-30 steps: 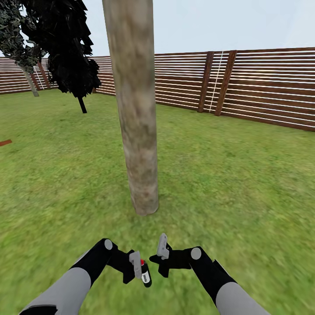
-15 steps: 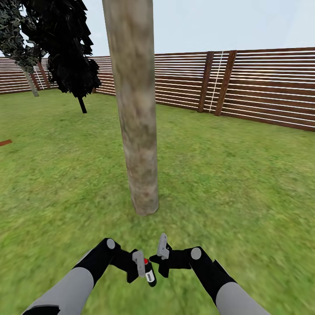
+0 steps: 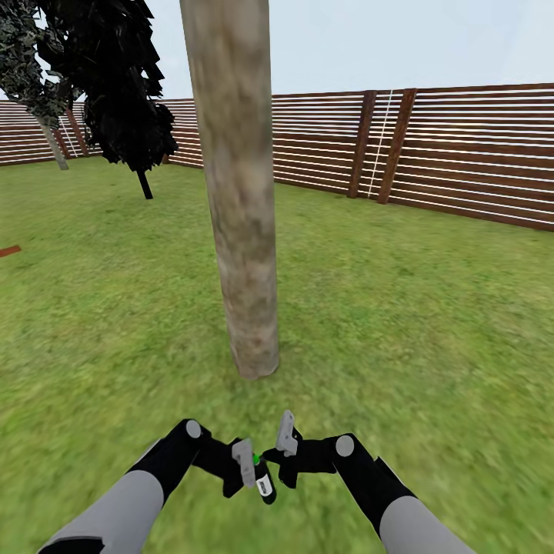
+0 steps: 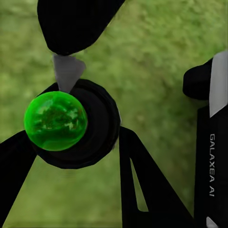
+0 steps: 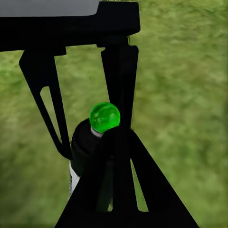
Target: In the garden, pick up the pesticide atomizer on the floor and spray pesticide onto both trees until each tree trunk is fully covered.
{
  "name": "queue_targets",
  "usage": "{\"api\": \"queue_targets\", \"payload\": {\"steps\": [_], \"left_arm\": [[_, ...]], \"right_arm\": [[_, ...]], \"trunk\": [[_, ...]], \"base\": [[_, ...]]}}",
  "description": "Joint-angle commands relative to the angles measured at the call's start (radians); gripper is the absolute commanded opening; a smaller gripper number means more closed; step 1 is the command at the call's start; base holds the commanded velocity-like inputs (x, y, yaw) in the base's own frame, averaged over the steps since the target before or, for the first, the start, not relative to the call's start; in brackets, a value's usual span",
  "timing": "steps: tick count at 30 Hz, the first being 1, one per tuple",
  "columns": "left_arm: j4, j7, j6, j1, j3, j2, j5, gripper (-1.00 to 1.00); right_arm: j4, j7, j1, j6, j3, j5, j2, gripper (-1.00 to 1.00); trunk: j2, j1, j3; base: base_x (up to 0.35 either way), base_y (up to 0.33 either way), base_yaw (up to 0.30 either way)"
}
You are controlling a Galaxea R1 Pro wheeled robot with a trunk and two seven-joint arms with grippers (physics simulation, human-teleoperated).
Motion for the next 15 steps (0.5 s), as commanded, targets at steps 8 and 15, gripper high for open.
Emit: {"api": "queue_targets", "payload": {"steps": [8,15], "left_arm": [[0.005,-0.002,-0.038,0.012,0.005,0.126,-0.013,-1.00],[0.010,-0.001,-0.111,0.015,0.009,0.311,-0.008,-1.00]], "right_arm": [[0.000,0.000,0.000,-0.006,-0.001,0.010,0.000,-1.00],[0.003,0.000,0.000,-0.007,-0.002,0.011,-0.007,1.00]], "trunk": [[0.000,0.000,-0.001],[0.000,0.000,-0.001]], "base": [[0.000,0.000,0.000],[0.000,0.000,0.000]]}}
